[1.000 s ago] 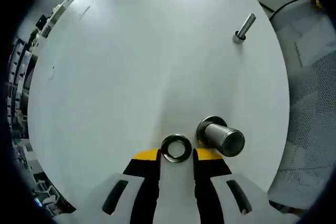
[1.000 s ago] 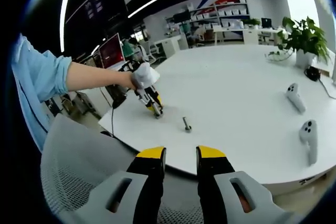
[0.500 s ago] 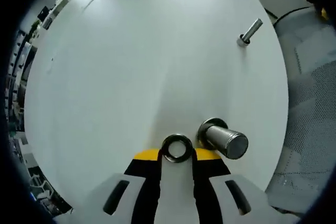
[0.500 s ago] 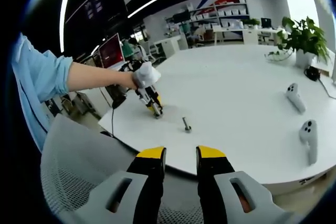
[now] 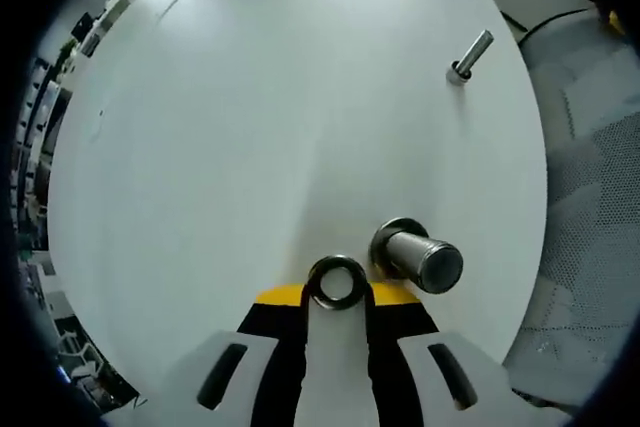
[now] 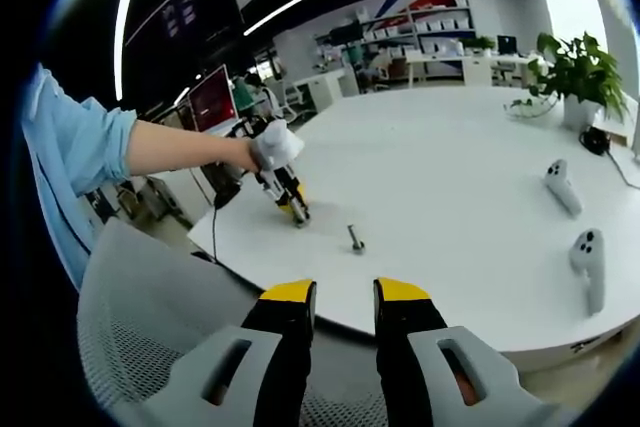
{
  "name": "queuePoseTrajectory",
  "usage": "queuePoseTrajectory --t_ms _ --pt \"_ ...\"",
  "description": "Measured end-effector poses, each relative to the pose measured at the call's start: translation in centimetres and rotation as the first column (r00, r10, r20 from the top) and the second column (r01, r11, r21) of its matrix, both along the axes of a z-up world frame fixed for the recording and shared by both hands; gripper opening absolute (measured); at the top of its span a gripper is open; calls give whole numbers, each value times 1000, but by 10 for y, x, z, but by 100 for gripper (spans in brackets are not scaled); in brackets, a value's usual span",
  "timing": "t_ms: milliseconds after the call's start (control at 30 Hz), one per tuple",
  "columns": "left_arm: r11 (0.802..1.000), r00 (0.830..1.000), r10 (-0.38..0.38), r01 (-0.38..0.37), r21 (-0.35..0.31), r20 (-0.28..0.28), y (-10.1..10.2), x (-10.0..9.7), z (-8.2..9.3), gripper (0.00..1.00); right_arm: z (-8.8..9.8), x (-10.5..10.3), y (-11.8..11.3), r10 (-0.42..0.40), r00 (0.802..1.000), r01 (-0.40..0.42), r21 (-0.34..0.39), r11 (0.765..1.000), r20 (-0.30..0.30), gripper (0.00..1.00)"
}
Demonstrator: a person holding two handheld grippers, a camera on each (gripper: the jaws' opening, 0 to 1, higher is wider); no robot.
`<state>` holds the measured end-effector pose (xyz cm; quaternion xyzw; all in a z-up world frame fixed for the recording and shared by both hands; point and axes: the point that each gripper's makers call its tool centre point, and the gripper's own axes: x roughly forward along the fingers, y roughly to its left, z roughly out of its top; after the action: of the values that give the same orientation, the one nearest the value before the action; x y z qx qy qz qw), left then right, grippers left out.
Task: Place the washer onto the threaded stud by aligning its center hole with the stud, sliding it down to the base, and recovering from edge contact or off-axis alignment until the washer reaches the visible bottom stop.
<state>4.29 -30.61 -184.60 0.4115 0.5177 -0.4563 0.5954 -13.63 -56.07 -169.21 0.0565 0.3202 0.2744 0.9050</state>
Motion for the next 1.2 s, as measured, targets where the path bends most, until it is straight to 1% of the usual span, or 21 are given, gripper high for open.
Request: queuePoseTrajectory --t_ms 200,367,567,767,900,1033,1133,1200 --pt "1000 1000 4 -4 5 10 1 0 10 20 0 0 1 6 1000 -6 -1 1000 -1 25" --pt "1000 1000 -3 3 7 20 0 -4 23 20 0 0 1 9 1000 -9 0 1000 2 25" --pt "1000 999 -5 5 -7 37 -3 -9 43 20 0 0 1 11 1000 -11 0 1000 3 25" --pt "1000 998 -16 16 -1 60 -3 -12 65 20 1 0 2 16 1000 -16 1 1000 5 25" --pt "1000 998 -3 5 -24 64 -8 -15 79 20 1 0 2 19 1000 -19 2 1000 7 25" --pt "1000 997 -23 24 -17 74 -11 -14 86 20 1 -1 3 25 1000 -25 2 1000 6 25" --pt "999 997 -26 28 -28 72 -15 -14 90 20 1 -1 3 28 1000 -28 1 1000 5 25" --pt "999 997 -34 36 -25 67 -16 -15 87 20 1 -1 3 27 1000 -27 1 1000 4 25"
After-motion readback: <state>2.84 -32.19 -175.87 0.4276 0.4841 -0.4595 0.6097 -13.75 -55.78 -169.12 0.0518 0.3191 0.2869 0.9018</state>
